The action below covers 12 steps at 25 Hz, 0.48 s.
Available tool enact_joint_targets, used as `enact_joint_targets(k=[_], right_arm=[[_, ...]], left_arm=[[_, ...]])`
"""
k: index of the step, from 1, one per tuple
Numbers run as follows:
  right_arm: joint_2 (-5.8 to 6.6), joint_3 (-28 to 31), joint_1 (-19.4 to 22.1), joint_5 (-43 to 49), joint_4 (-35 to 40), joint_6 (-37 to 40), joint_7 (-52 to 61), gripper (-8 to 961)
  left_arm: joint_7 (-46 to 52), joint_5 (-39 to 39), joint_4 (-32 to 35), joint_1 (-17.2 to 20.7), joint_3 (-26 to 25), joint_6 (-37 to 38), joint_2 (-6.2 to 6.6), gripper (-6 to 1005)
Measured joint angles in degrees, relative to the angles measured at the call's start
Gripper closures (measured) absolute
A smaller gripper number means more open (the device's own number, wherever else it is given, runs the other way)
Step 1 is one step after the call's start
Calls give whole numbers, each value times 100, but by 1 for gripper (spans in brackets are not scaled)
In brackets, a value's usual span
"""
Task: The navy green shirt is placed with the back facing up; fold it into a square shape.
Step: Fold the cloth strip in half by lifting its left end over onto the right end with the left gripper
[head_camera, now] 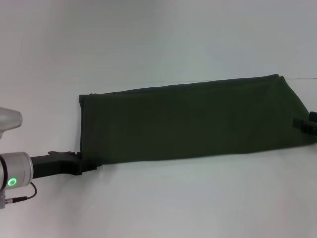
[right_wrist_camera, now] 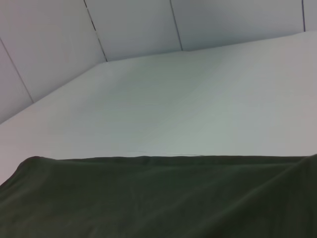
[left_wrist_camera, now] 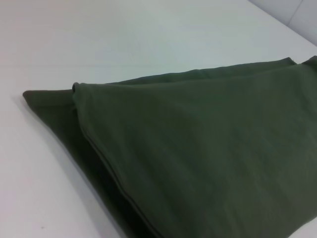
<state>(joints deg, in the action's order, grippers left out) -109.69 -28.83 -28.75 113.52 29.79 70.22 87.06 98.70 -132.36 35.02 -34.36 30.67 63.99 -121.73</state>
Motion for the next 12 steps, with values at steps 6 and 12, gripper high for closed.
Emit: enact_joint_targets(k=[6, 12], right_arm=[[-8, 0, 2, 4, 0, 2, -4, 244], [-8, 0, 15, 4, 0, 15, -5, 244]], left_arm=[[1, -1, -4, 0, 18, -11, 0, 431], [0, -26, -4, 0, 18, -11, 0, 564]])
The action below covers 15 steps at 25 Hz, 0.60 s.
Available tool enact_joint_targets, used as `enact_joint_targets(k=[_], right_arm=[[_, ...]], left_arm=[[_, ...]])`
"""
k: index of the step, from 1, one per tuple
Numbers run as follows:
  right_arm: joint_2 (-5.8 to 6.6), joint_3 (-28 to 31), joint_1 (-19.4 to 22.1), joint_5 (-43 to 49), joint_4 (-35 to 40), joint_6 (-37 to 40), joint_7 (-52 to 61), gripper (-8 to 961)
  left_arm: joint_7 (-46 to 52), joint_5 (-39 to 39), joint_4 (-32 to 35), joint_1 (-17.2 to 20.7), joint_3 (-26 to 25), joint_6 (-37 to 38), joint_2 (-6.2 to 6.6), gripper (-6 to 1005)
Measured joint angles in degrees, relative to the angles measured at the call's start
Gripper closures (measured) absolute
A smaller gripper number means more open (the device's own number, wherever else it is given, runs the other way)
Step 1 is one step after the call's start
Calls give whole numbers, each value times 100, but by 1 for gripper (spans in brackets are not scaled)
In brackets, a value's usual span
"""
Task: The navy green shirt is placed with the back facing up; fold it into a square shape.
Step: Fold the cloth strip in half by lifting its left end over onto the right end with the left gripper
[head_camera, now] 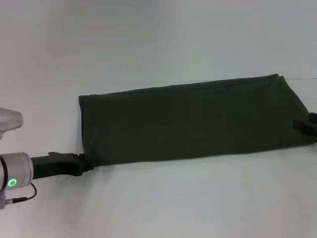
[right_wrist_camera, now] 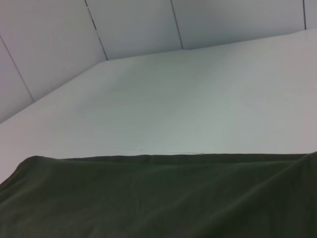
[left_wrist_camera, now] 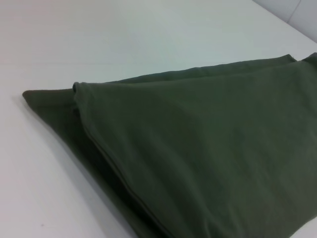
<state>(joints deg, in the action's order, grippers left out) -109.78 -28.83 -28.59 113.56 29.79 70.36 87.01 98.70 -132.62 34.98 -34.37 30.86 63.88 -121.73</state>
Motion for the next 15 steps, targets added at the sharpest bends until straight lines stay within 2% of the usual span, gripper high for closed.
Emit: enact_joint_targets(k=[3, 10, 15], right_arm=[[0, 0, 4, 0, 0, 4, -2, 244], [0, 0, 5, -1, 0, 6, -10, 244], [0, 0, 4, -1, 5, 10, 3, 244]], left_arm=[[0, -5, 0, -1, 2, -1, 0, 641], [799, -491, -10, -154, 463, -623, -11, 682], [780, -374, 8, -140, 456, -530, -7, 732]])
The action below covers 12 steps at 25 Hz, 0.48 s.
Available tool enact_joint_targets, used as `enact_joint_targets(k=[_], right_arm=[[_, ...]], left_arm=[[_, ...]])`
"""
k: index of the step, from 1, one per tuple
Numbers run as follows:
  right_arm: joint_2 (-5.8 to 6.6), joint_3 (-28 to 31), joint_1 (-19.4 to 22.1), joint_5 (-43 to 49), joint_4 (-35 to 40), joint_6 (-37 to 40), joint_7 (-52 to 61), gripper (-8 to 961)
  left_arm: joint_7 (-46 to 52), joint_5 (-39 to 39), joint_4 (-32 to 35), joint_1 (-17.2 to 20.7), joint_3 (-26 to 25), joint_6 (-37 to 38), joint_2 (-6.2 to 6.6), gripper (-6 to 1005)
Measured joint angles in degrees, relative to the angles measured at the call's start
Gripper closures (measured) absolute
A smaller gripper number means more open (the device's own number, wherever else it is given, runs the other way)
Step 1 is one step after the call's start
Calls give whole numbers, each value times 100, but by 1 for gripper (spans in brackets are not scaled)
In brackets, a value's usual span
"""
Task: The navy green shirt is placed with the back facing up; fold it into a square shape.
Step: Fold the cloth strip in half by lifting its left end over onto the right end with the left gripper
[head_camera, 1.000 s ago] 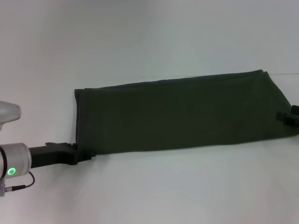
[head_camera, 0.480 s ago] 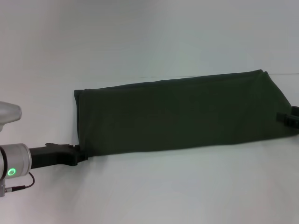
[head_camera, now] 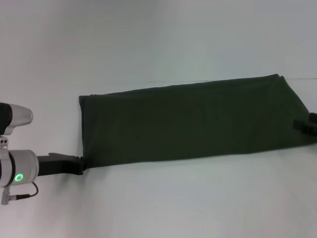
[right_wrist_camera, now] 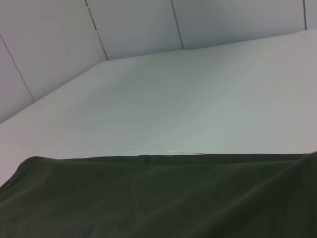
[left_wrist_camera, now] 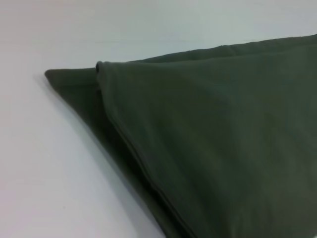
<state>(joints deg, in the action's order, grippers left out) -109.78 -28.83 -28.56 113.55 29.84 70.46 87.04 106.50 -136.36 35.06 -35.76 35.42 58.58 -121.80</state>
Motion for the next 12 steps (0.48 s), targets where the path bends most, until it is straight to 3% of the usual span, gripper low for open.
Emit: enact_joint_targets(k=[8, 12], right_arm=[[0, 0, 6, 3, -1, -20, 36, 243], [6, 6, 7, 5, 12, -48, 157, 244]], left_arm=[[28, 17, 116, -6, -45, 225, 23, 972], [40, 48, 152, -20, -54, 318, 28, 972]])
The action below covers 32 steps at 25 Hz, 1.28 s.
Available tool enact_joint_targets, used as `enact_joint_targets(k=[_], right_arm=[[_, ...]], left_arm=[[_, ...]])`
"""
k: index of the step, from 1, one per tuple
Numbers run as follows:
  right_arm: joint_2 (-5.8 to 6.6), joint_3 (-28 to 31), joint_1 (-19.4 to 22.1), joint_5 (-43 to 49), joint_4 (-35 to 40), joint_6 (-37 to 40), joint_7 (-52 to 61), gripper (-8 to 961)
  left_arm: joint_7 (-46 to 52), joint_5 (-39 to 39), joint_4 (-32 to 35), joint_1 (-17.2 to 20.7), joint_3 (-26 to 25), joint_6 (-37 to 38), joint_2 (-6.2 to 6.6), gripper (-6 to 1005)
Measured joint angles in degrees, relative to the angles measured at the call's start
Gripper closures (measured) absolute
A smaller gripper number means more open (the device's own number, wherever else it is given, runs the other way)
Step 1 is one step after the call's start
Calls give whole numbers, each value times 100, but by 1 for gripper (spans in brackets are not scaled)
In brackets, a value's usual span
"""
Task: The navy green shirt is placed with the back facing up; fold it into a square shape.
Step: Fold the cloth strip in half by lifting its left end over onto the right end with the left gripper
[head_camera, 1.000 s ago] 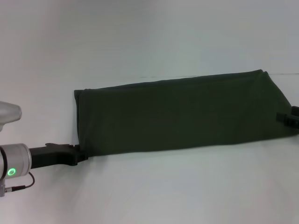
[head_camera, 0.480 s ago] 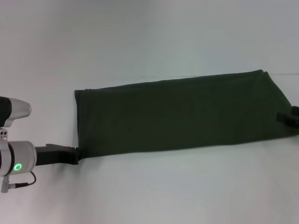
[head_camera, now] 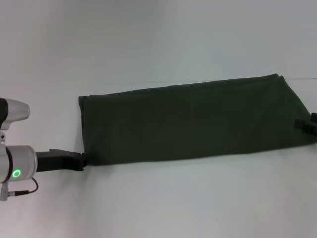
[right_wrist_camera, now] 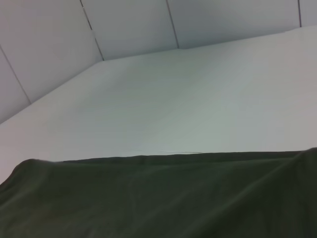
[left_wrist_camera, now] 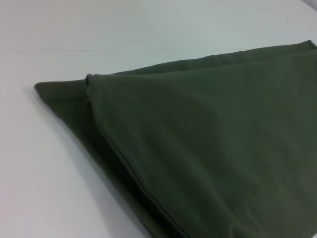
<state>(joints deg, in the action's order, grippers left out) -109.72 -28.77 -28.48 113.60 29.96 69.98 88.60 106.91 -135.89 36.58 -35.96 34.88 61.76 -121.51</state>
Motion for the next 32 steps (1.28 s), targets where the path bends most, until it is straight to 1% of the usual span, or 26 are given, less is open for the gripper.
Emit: enact_joint_targets(k=[3, 6, 14, 18, 22, 27, 32], right_arm=[[39, 2, -32, 75, 32, -69, 315, 245], [129, 4, -128, 392, 98, -184, 948, 246], [311, 2, -655, 2104, 416, -356, 3055, 249], [383, -23, -934, 2921, 421, -475, 3707, 264], [379, -239, -1121, 3393, 410, -673, 4022, 285], [321, -505, -1254, 3446, 320, -950, 4077, 310], [288, -674, -1351, 3451, 34, -1281, 4057, 335]], left_arm=[[23, 42, 14, -5, -4, 38, 14, 972], [77, 50, 49, -11, -7, 97, 31, 972], [254, 43, 151, -36, -8, 321, 75, 972], [361, 26, 161, -64, -8, 378, 104, 972], [418, 12, 164, -87, -7, 465, 122, 972], [454, 7, 165, -89, -8, 485, 140, 973], [467, 4, 165, -88, -7, 488, 157, 973]])
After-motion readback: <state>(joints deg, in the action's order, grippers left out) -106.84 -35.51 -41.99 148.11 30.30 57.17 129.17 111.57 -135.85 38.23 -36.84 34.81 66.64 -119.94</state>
